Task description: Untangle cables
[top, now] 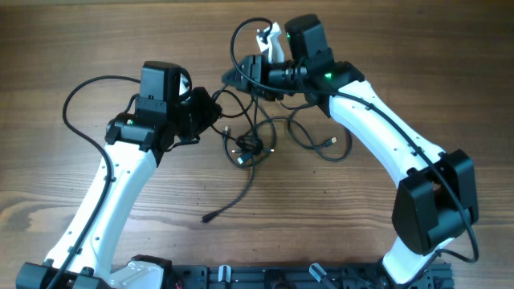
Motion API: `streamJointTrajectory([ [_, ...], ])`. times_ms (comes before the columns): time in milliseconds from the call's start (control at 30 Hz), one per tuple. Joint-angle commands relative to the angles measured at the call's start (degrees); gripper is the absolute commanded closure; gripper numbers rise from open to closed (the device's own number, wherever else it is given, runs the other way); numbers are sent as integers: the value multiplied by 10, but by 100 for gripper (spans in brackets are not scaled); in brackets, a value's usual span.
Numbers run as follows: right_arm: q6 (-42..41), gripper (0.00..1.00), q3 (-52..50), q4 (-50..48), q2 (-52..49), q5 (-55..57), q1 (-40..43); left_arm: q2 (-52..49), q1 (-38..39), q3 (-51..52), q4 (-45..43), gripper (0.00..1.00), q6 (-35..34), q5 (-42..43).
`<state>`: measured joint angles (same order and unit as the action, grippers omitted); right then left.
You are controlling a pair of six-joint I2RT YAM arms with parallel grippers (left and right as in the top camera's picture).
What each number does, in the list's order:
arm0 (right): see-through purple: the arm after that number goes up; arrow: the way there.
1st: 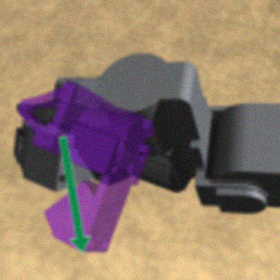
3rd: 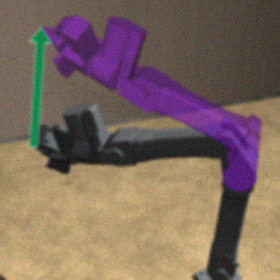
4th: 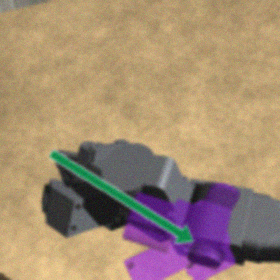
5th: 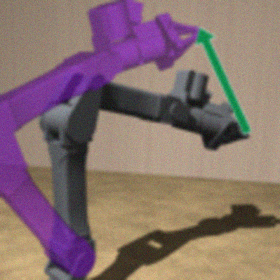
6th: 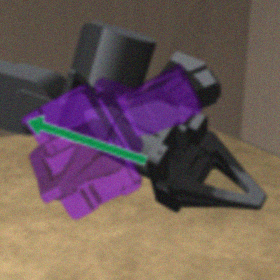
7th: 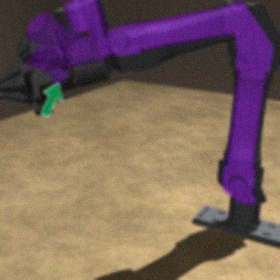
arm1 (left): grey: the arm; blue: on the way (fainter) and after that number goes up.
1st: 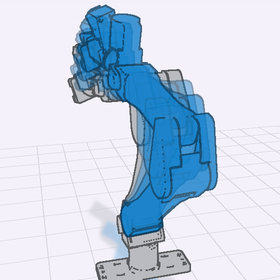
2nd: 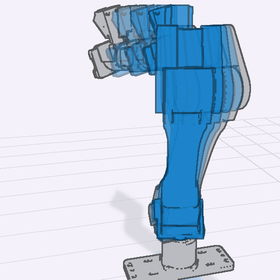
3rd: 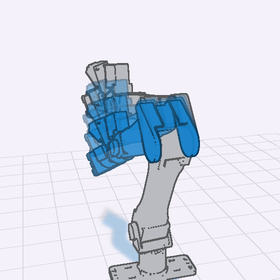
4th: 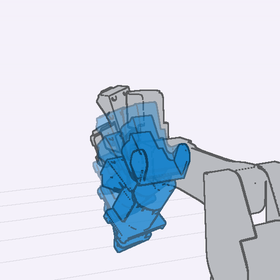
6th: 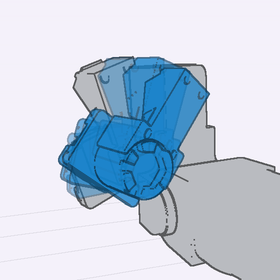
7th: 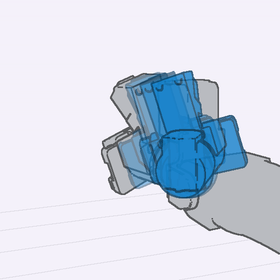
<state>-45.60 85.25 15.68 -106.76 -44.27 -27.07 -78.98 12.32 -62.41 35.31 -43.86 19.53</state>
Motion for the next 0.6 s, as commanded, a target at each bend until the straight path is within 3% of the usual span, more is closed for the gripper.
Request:
streamJointTrajectory([
  [0, -30, 42, 1, -23, -7, 64, -13, -1, -2, 3, -2, 96, -4, 0],
  [333, -25, 43, 1, -29, -18, 165, -59, -1, -2, 3, -2, 96, -4, 2],
  [367, -24, 46, 1, -33, -18, 165, -59, -1, -2, 3, -2, 96, -4, 2],
  [467, -14, 73, 1, -50, -17, 158, -57, -1, -2, 3, -2, 96, -3, 2],
  [567, 16, 87, 2, -68, -12, 146, -57, -1, -2, 3, -2, 96, -3, 2],
])
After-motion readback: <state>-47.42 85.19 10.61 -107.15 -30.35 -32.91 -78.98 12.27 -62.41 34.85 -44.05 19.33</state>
